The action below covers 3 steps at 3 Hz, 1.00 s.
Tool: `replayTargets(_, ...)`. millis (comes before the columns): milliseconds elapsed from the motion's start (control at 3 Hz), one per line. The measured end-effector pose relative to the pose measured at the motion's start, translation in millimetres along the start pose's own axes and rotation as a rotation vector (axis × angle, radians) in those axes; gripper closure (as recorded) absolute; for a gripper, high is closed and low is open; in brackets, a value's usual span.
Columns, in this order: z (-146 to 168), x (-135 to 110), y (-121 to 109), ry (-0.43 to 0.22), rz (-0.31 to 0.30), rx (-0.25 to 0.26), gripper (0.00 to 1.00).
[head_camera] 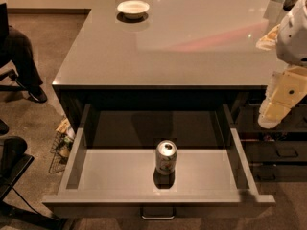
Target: Pick 7up can from top drawer and place on counter
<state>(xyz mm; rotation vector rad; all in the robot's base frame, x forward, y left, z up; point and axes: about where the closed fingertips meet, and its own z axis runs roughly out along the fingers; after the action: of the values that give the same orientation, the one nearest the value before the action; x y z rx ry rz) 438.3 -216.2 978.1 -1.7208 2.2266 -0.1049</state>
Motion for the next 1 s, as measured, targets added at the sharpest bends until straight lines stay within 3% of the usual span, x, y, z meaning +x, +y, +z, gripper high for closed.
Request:
replayTargets(333, 0.0, 0.0, 0.0, 0.000, 0.000, 0.000, 0.00)
replayTargets(667, 8.8, 3.5, -0.5, -0.063, 0.013, 0.004, 0.00)
replayTargets(1000, 8.8, 3.5, -0.5, -0.063, 0.013, 0.004, 0.00)
